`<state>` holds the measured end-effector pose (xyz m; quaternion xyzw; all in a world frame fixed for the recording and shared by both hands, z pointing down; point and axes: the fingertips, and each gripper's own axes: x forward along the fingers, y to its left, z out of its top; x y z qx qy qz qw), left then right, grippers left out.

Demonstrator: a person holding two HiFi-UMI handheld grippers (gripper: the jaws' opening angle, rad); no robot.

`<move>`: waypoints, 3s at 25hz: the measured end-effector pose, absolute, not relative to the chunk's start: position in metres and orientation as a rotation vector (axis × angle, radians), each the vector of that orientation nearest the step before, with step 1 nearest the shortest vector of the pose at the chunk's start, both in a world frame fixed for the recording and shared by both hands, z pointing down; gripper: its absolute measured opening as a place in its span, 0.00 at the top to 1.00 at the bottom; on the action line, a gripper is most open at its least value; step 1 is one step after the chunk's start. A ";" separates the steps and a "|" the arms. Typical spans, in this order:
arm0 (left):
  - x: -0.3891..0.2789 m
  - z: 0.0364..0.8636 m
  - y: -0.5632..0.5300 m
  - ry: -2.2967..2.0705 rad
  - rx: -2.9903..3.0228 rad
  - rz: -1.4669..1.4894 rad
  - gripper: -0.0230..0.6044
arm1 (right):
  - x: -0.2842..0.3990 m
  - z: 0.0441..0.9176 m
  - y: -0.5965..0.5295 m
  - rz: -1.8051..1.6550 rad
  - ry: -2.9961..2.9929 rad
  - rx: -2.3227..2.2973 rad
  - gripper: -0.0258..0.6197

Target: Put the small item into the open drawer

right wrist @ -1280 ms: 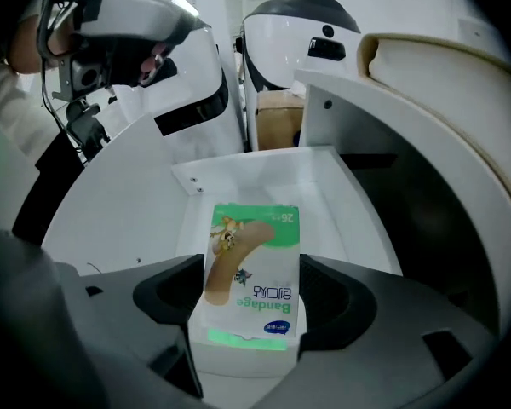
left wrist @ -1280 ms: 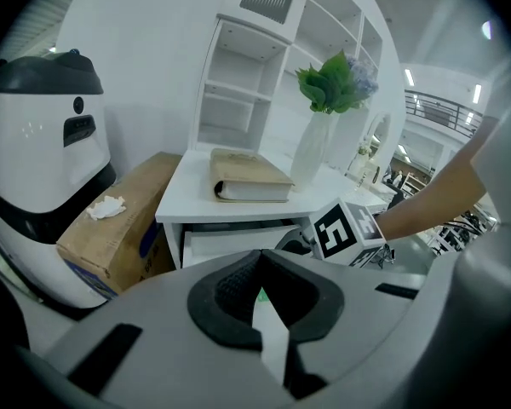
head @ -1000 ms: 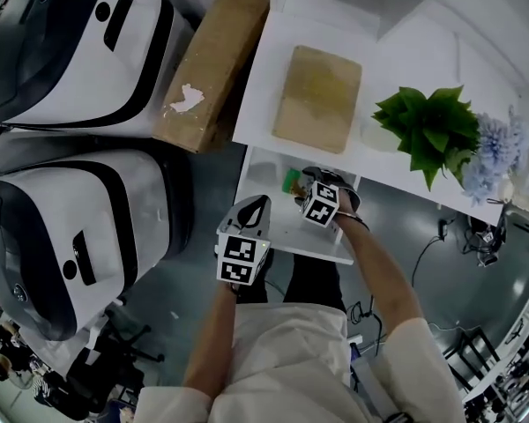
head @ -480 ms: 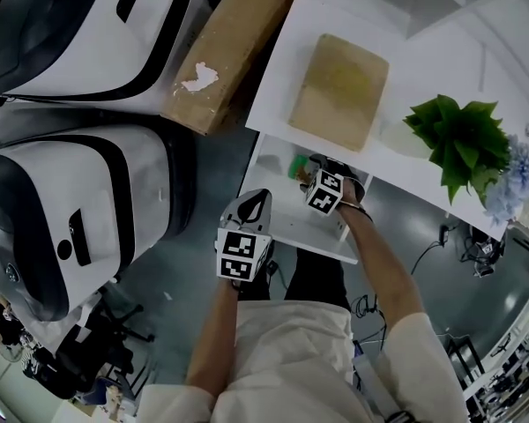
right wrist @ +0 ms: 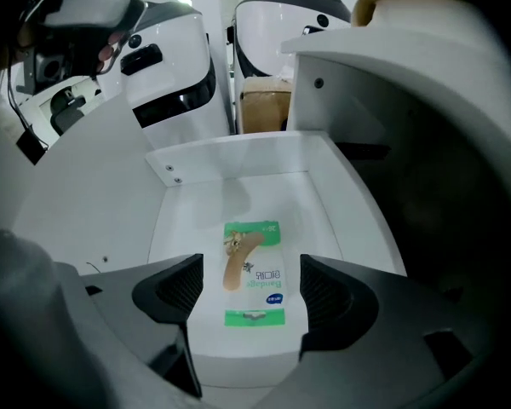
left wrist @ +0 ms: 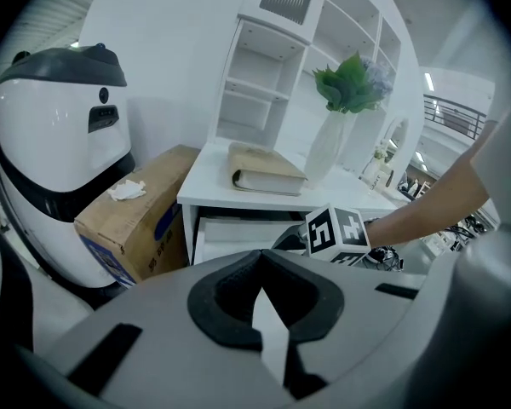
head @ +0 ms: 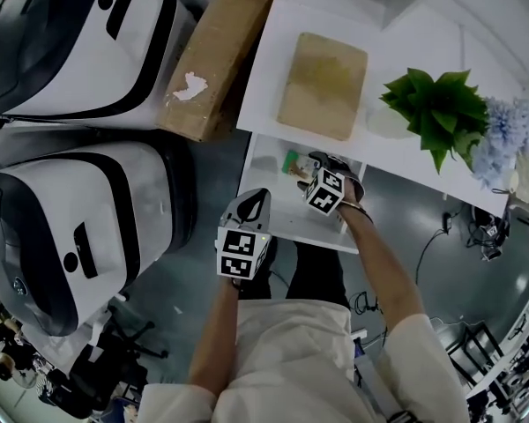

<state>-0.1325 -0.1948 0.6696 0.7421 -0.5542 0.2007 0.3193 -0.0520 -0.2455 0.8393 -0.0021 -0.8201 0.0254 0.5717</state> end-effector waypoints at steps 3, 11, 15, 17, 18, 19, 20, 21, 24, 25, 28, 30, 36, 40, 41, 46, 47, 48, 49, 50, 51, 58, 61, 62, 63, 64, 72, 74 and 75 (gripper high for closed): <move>-0.130 0.665 -0.194 -1.439 1.986 0.526 0.94 | -0.049 0.823 -0.248 0.121 -1.955 0.093 0.38; -0.124 0.655 -0.188 -1.386 2.032 0.508 0.94 | -0.036 0.752 -0.243 0.383 -2.076 0.475 0.38; -0.118 0.641 -0.186 -1.359 2.088 0.507 0.94 | -0.023 0.718 -0.238 0.476 -2.110 0.669 0.38; -0.117 0.635 -0.184 -1.342 2.114 0.510 0.94 | -0.013 0.706 -0.235 0.503 -2.107 0.744 0.38; -0.116 0.633 -0.183 -1.332 2.125 0.513 0.94 | -0.009 0.702 -0.232 0.519 -2.104 0.779 0.38; -0.116 0.632 -0.181 -1.323 2.134 0.517 0.94 | -0.006 0.697 -0.229 0.539 -2.103 0.813 0.38; -0.116 0.630 -0.180 -1.315 2.144 0.522 0.94 | -0.003 0.692 -0.225 0.558 -2.103 0.845 0.38; -0.116 0.627 -0.179 -1.309 2.154 0.527 0.94 | -0.001 0.687 -0.222 0.576 -2.103 0.876 0.38; -0.116 0.619 -0.176 -1.291 2.185 0.534 0.94 | 0.004 0.670 -0.208 0.630 -2.104 0.968 0.38; -0.115 0.616 -0.175 -1.282 2.195 0.532 0.94 | 0.006 0.664 -0.203 0.651 -2.101 0.998 0.38; -0.112 0.610 -0.175 -1.257 2.224 0.532 0.94 | 0.011 0.652 -0.190 0.711 -2.087 1.082 0.38; -0.112 0.607 -0.175 -1.242 2.243 0.541 0.94 | 0.012 0.644 -0.184 0.740 -2.091 1.131 0.38; -0.109 0.605 -0.162 -1.194 2.269 0.554 0.94 | 0.009 0.625 -0.168 0.760 -2.132 1.223 0.38; -0.110 0.605 -0.161 -1.190 2.276 0.568 0.94 | 0.009 0.626 -0.163 0.773 -2.138 1.239 0.38; -0.110 0.604 -0.161 -1.191 2.276 0.568 0.94 | 0.009 0.626 -0.163 0.778 -2.141 1.240 0.38; -0.108 0.603 -0.162 -1.187 2.290 0.578 0.94 | 0.004 0.626 -0.161 0.770 -2.149 1.226 0.38; -0.108 0.602 -0.163 -1.188 2.291 0.579 0.94 | 0.004 0.627 -0.160 0.769 -2.149 1.220 0.38; -0.108 0.602 -0.164 -1.190 2.290 0.580 0.94 | 0.002 0.628 -0.159 0.771 -2.149 1.212 0.38; -0.109 0.602 -0.164 -1.192 2.289 0.582 0.94 | 0.001 0.629 -0.159 0.774 -2.149 1.204 0.38; -0.109 0.602 -0.165 -1.194 2.286 0.582 0.94 | 0.000 0.631 -0.158 0.778 -2.149 1.195 0.38; -0.110 0.602 -0.166 -1.196 2.284 0.582 0.94 | 0.000 0.632 -0.158 0.781 -2.148 1.189 0.38; -0.108 0.603 -0.169 -1.190 2.280 0.578 0.94 | -0.002 0.633 -0.162 0.775 -2.155 1.178 0.39; -0.105 0.602 -0.169 -1.184 2.282 0.580 0.94 | -0.001 0.632 -0.163 0.764 -2.161 1.181 0.41; -0.104 0.602 -0.168 -1.182 2.283 0.582 0.94 | -0.001 0.631 -0.164 0.762 -2.162 1.184 0.41; -0.104 0.602 -0.168 -1.181 2.283 0.583 0.94 | -0.001 0.631 -0.164 0.760 -2.162 1.188 0.43; -0.104 0.602 -0.168 -1.181 2.282 0.583 0.94 | 0.000 0.631 -0.165 0.758 -2.161 1.193 0.45; -0.107 0.605 -0.167 -1.189 2.276 0.584 0.94 | 0.008 0.632 -0.166 0.766 -2.147 1.250 0.58; -0.108 0.604 -0.166 -1.193 2.274 0.582 0.94 | 0.009 0.631 -0.166 0.772 -2.145 1.274 0.66; -0.108 0.604 -0.166 -1.193 2.274 0.580 0.94 | 0.011 0.631 -0.166 0.774 -2.142 1.286 0.69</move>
